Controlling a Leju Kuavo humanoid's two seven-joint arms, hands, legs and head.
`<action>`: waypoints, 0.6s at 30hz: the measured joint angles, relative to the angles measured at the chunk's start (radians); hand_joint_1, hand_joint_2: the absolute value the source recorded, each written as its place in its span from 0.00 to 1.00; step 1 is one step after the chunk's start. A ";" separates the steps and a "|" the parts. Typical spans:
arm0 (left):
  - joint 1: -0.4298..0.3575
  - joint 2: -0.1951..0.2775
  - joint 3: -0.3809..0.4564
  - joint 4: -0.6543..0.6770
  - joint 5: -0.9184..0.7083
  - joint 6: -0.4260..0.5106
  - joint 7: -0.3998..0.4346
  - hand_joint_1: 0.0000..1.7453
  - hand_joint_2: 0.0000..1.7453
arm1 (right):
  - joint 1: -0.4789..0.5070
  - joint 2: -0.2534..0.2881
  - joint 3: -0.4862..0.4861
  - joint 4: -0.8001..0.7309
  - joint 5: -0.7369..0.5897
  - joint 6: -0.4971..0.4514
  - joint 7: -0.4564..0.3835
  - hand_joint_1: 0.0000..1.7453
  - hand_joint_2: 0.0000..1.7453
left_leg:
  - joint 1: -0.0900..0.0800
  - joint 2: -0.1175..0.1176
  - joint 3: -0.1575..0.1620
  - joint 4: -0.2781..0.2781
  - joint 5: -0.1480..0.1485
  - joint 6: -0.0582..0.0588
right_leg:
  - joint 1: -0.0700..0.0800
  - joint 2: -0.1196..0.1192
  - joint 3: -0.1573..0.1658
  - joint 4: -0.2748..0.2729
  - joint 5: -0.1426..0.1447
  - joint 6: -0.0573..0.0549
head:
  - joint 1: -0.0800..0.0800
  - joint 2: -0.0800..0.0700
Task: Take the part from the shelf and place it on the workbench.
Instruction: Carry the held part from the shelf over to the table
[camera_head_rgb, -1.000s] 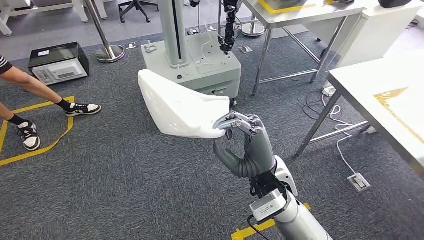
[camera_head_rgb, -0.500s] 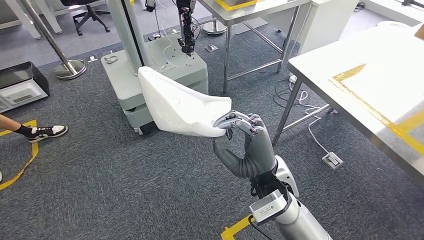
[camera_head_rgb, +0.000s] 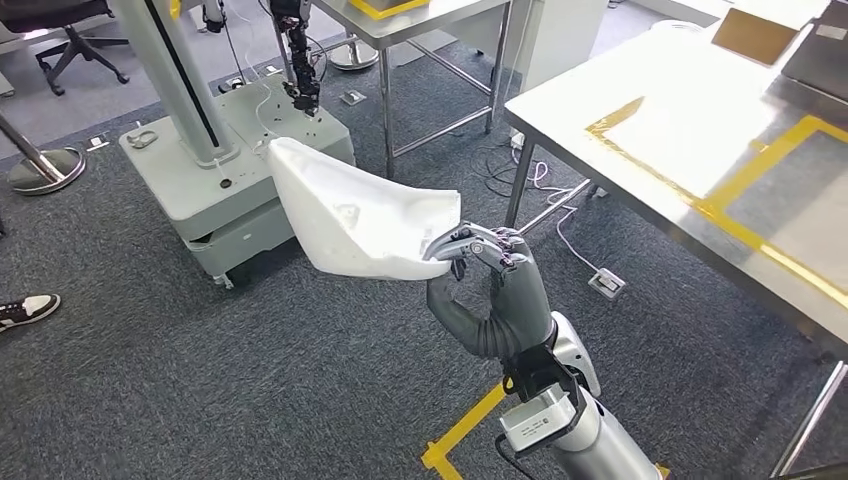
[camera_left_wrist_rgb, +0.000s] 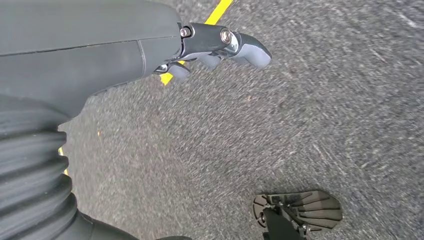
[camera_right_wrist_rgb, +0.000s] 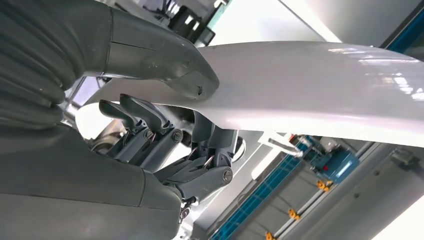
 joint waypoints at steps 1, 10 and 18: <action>-0.001 0.000 0.000 0.000 -0.001 -0.001 0.003 0.00 1.00 | -0.011 0.000 0.000 0.000 -0.004 0.004 0.008 1.00 1.00 | -0.002 0.009 0.001 0.002 -0.003 -0.005 | 0.003 -0.005 0.008 -0.018 0.002 -0.006 | 0.000 0.000; 0.002 0.001 0.002 0.000 0.003 -0.001 -0.001 0.00 1.00 | -0.018 0.000 -0.002 0.004 -0.017 -0.009 -0.014 1.00 1.00 | 0.009 -0.089 -0.120 0.273 -0.131 -0.041 | -0.004 0.088 0.008 -0.035 0.017 -0.045 | -0.003 0.000; 0.005 0.002 0.010 0.002 0.002 -0.005 -0.013 0.00 1.00 | -0.008 0.000 -0.002 0.010 -0.016 -0.022 -0.016 1.00 1.00 | 0.023 -0.168 -0.016 0.024 -0.002 -0.027 | -0.012 0.191 -0.014 -0.019 0.023 -0.003 | -0.003 0.000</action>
